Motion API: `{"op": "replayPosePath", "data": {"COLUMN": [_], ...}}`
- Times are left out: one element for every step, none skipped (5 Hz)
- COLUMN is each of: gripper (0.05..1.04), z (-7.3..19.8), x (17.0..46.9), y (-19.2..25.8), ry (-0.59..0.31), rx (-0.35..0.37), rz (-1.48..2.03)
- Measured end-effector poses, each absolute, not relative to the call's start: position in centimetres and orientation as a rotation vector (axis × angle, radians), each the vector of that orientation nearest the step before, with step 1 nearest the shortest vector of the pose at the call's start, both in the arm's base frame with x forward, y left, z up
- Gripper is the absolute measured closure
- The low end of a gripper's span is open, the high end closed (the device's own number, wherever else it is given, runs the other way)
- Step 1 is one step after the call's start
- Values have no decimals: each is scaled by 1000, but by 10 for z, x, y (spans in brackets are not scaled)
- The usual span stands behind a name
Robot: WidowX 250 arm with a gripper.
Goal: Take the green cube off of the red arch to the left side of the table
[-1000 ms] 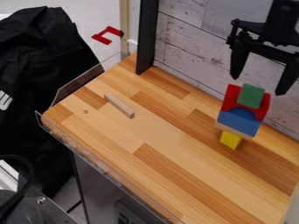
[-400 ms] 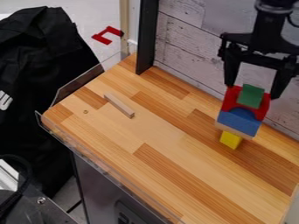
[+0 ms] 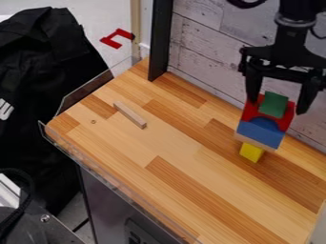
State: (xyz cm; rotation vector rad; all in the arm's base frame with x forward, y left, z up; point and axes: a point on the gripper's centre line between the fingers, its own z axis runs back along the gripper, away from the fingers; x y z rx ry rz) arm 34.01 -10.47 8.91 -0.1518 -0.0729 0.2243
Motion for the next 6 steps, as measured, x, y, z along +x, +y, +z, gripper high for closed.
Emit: {"op": "replayPosePath", "data": {"gripper": [83, 129, 369, 530, 531, 531], "z": [88, 85, 81, 78, 77, 78], "x": [340, 341, 349, 351, 352, 348], "y": [-104, -103, -105, -105, -107, -106], "ry": [-76, -66, -6, 2, -9, -13], "rx": [-140, -110, -86, -82, -89, -90], "rz": [220, 199, 101, 87, 91, 101]}}
